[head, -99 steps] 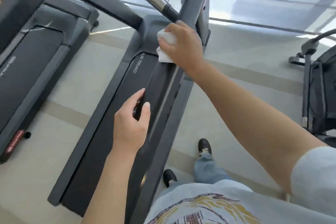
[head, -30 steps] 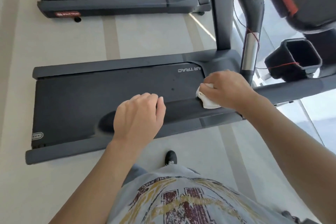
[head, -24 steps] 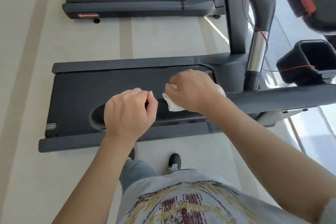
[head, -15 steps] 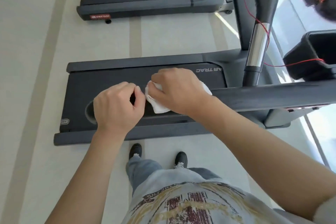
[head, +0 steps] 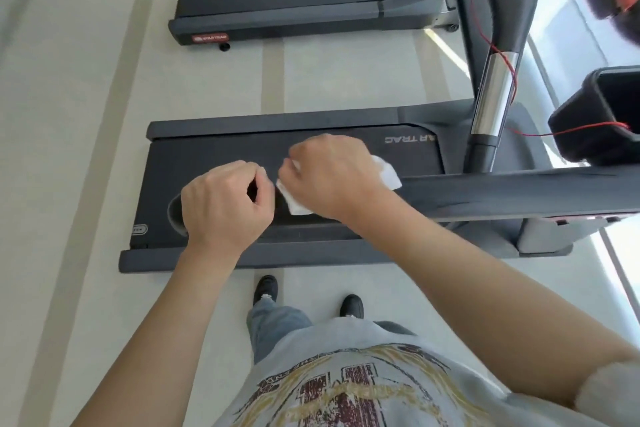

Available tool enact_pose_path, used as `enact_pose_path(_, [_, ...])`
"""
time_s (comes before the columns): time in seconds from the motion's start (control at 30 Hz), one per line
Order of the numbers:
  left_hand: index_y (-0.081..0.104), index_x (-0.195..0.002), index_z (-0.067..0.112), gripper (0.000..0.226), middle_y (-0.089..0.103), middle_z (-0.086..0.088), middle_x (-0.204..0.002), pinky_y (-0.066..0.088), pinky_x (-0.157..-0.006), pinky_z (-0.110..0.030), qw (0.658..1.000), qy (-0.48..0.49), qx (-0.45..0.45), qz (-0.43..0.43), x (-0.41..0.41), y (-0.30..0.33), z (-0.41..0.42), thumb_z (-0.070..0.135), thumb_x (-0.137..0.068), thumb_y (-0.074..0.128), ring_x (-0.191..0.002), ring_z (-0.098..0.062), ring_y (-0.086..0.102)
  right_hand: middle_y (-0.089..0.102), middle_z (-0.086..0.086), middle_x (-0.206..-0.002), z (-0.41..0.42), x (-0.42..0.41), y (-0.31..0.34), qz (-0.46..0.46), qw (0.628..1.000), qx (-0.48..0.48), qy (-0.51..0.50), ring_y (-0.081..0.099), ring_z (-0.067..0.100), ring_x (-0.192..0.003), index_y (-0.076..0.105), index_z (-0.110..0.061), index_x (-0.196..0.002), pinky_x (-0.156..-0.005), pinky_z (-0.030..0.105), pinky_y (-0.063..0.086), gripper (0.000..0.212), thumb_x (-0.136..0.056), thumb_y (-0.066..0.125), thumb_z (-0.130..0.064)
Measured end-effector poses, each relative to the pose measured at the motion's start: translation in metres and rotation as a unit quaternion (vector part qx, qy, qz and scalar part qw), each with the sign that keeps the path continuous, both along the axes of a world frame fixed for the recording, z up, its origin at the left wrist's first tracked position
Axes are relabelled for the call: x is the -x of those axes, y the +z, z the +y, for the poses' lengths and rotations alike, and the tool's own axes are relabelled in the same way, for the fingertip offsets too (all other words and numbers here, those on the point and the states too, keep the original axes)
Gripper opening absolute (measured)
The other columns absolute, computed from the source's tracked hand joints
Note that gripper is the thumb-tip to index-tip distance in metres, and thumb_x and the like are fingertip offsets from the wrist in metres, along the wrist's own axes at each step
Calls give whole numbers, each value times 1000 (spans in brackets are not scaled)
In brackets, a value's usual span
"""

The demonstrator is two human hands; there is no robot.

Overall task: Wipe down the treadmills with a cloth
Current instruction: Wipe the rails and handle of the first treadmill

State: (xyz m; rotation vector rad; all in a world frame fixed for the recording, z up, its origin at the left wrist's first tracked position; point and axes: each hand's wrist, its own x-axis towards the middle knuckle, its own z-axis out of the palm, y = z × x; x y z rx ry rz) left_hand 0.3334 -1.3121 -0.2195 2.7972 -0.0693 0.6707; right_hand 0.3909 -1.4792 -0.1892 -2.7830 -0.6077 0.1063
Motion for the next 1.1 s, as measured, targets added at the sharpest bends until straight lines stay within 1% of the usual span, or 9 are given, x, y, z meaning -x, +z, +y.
enact_pose_path(0.1, [39,-61,16,34,36,4,-55,10,-49,-26,1000,10,20,-2,-1,-1,1,13,-94,45,-47,-22,28,47,-3,-60,25,-5,-6,19,999,-18,18,46,21,-56,43,-18,-62,-50,31,24,43,-101,44,-35])
enact_pose_path(0.17, [44,-61,15,34,41,4,-56,13,-48,-27,1000,3,18,-4,-1,-2,2,15,-96,45,-48,-22,32,45,-2,-60,14,-2,-6,2,999,-42,32,39,19,-53,41,-16,-63,-51,32,22,44,-102,45,-36])
enact_pose_path(0.27, [56,-64,14,34,53,3,-59,21,-46,-28,1000,-2,7,-3,0,-4,4,18,-97,49,-50,-22,43,46,-2,-63,-27,7,1,-26,996,-63,50,43,22,-57,45,-18,-68,-49,29,20,40,-102,46,-40])
enact_pose_path(0.47, [50,-60,13,34,45,1,-55,17,-47,-26,999,-5,2,-33,-1,-7,1,13,-94,50,-47,-24,36,54,3,-65,-132,2,-2,-51,994,29,-96,51,30,-64,53,-14,-66,-55,33,37,43,-98,46,-41])
enact_pose_path(0.6, [46,-60,14,32,44,1,-56,20,-45,-29,1000,-11,5,-23,-1,-6,2,13,-93,50,-47,-24,35,55,1,-63,-95,4,-4,-77,986,45,-143,51,30,-62,52,-15,-63,-56,33,33,44,-98,45,-40])
enact_pose_path(0.73, [49,-64,14,30,47,2,-58,19,-47,-27,999,-30,6,-13,1,-5,4,15,-94,49,-48,-22,36,47,-1,-55,3,21,-12,-140,986,-31,-81,38,24,-49,44,-20,-56,-56,31,27,38,-91,51,-30])
enact_pose_path(0.83, [46,-66,16,29,43,4,-60,12,-49,-24,999,-18,34,10,1,1,7,16,-96,47,-48,-21,33,39,-4,-51,36,18,-15,-125,989,-38,-69,42,25,-47,36,-19,-53,-53,30,17,45,-92,57,-29])
enact_pose_path(0.97, [54,-73,16,27,52,4,-64,18,-49,-26,998,-37,23,40,4,4,8,20,-98,46,-52,-21,42,33,-7,-56,10,26,-7,-150,984,-87,-44,36,24,-50,35,-21,-59,-55,28,21,41,-92,58,-33])
enact_pose_path(1.1, [53,-73,16,29,49,4,-61,19,-50,-23,997,-61,9,38,5,9,6,23,-101,50,-51,-19,41,46,-1,-61,-72,27,0,-107,982,14,-155,50,29,-62,42,-18,-61,-55,32,30,41,-96,53,-38])
